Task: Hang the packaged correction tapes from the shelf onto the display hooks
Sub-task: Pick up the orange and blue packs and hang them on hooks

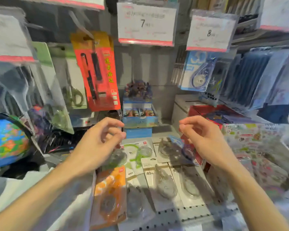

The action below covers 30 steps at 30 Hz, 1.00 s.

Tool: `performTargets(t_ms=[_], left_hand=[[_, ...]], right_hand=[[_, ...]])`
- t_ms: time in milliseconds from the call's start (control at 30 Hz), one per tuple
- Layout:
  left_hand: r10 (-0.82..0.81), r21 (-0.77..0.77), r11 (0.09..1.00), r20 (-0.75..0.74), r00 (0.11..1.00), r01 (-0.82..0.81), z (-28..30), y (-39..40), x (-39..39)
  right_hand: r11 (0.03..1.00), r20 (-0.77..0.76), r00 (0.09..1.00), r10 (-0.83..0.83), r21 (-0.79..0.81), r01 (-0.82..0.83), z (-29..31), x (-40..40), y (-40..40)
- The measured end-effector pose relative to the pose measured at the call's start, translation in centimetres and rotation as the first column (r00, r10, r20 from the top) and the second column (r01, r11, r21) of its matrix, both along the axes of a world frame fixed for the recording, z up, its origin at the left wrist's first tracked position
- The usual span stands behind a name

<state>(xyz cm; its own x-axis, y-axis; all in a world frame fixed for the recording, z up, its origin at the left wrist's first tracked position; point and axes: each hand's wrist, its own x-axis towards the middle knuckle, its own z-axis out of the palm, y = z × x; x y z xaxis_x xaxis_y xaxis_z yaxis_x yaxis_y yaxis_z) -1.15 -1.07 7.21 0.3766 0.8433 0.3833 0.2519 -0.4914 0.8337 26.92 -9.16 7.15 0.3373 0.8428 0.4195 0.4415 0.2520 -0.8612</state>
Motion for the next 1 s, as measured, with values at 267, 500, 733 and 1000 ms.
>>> performTargets(t_ms=[267, 500, 733, 1000], left_hand=[[-0.128, -0.102, 0.990, -0.410, 0.903, 0.095, -4.8, 3.8, -0.5], [-0.320, -0.252, 0.946, -0.608, 0.726, 0.206, -6.6, 4.6, -1.0], [-0.254, -0.162, 0.965, -0.770, 0.585, 0.205, -6.4, 4.8, -1.0], [-0.222, -0.118, 0.975, -0.620, 0.753, 0.191, -6.7, 6.0, 1.3]], right_hand=[[0.939, 0.334, 0.921, -0.201, -0.202, 0.278, -6.5, 1.1, 3.8], [0.844, 0.552, 0.817, -0.166, -0.349, 0.407, -9.6, 2.1, 5.0], [0.881, 0.380, 0.917, -0.119, -0.386, 0.274, -9.7, 2.5, 5.0], [0.932, 0.403, 0.915, 0.014, -0.337, 0.134, -9.4, 1.3, 4.7]])
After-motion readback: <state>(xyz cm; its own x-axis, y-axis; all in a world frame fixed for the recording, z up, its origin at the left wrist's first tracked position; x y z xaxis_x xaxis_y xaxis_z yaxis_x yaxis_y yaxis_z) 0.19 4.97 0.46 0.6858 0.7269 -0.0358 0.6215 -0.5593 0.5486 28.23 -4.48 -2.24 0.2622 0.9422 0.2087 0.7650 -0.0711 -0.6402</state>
